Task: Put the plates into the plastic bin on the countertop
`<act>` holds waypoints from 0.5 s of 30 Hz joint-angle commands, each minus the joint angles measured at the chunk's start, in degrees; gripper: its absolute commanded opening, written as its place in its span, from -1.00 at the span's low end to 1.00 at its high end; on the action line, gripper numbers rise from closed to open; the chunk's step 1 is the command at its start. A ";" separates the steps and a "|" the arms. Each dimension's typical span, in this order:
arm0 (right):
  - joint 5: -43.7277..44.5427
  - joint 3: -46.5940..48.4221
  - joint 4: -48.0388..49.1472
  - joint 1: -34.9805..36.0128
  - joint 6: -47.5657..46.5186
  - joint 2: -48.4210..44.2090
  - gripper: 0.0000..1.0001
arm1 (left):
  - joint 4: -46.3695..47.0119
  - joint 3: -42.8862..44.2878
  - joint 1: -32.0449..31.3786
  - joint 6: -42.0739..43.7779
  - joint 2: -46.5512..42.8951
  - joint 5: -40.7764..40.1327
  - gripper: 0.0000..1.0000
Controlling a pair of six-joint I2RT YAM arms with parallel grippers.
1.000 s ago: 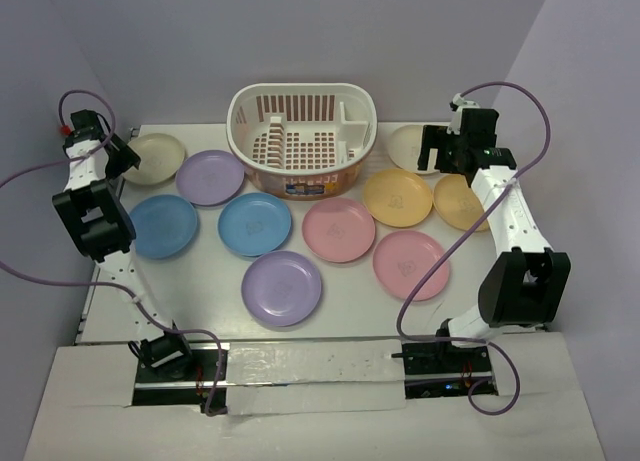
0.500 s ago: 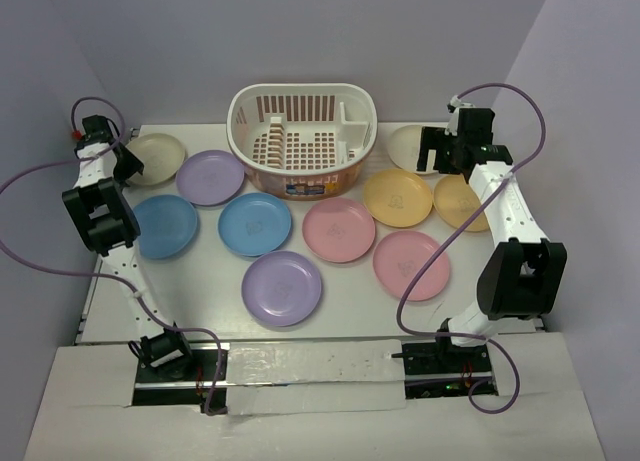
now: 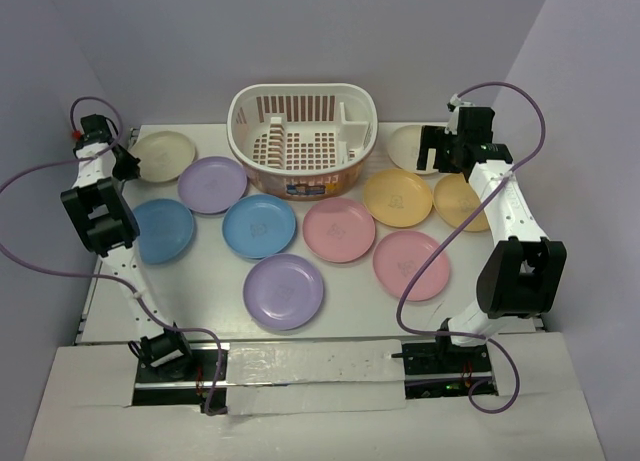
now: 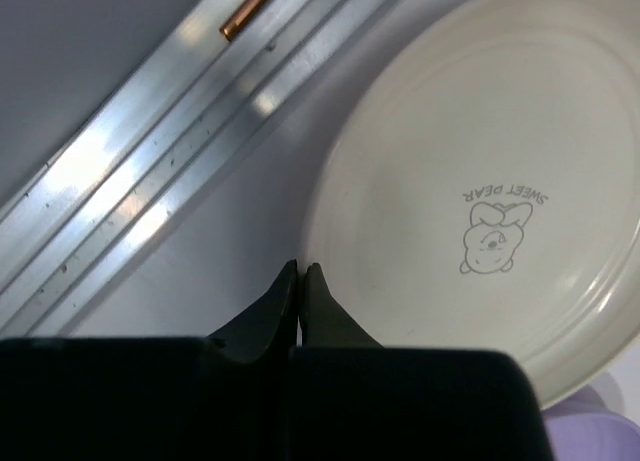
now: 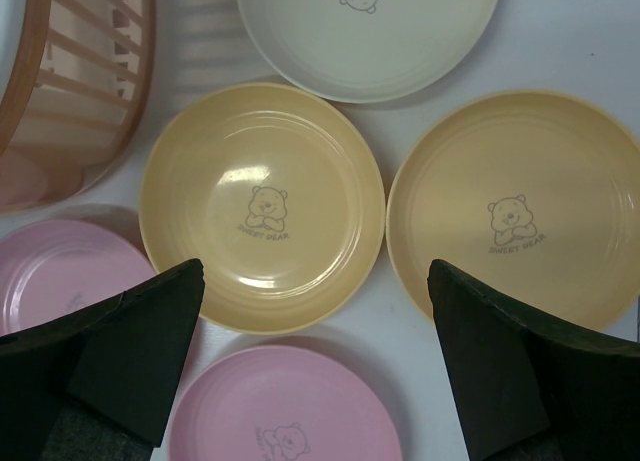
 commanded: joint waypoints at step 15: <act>-0.40 7.45 -0.62 -2.54 2.76 0.08 1.00 | 5.73 0.29 0.21 2.33 -28.20 -12.10 -1.00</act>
